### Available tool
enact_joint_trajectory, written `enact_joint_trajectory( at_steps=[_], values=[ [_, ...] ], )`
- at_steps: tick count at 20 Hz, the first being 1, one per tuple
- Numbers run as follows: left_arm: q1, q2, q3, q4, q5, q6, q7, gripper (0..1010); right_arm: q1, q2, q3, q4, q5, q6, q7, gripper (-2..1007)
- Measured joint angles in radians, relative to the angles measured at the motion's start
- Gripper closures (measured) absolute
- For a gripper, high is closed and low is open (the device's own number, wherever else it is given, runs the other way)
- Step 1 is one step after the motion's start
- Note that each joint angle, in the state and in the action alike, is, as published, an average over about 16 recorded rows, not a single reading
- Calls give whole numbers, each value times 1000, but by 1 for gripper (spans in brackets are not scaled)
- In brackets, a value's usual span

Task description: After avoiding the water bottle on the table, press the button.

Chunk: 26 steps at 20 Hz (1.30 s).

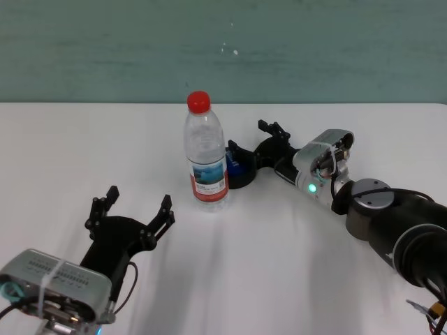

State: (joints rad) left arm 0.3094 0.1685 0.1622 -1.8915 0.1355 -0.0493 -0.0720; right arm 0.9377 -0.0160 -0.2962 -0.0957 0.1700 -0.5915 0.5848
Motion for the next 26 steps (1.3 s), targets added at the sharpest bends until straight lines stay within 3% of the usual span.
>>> enact_joint_trajectory(
  at_steps=[6, 10, 15, 22, 26],
  values=[
    [0, 0, 0, 0, 0, 0, 0, 10, -1, 0, 0, -2, 0, 1, 0, 1],
    [0, 0, 0, 0, 0, 0, 0, 10, -20, 6, -4, -43, 2, 18, -3, 1],
    [0, 0, 0, 0, 0, 0, 0, 10, -62, 21, -6, -138, 2, 55, -10, 1],
    [0, 0, 0, 0, 0, 0, 0, 10, -145, 53, -7, -328, 2, 130, -23, 1],
    [0, 0, 0, 0, 0, 0, 0, 10, -180, 68, -5, -409, 1, 161, -27, 1]
  ],
)
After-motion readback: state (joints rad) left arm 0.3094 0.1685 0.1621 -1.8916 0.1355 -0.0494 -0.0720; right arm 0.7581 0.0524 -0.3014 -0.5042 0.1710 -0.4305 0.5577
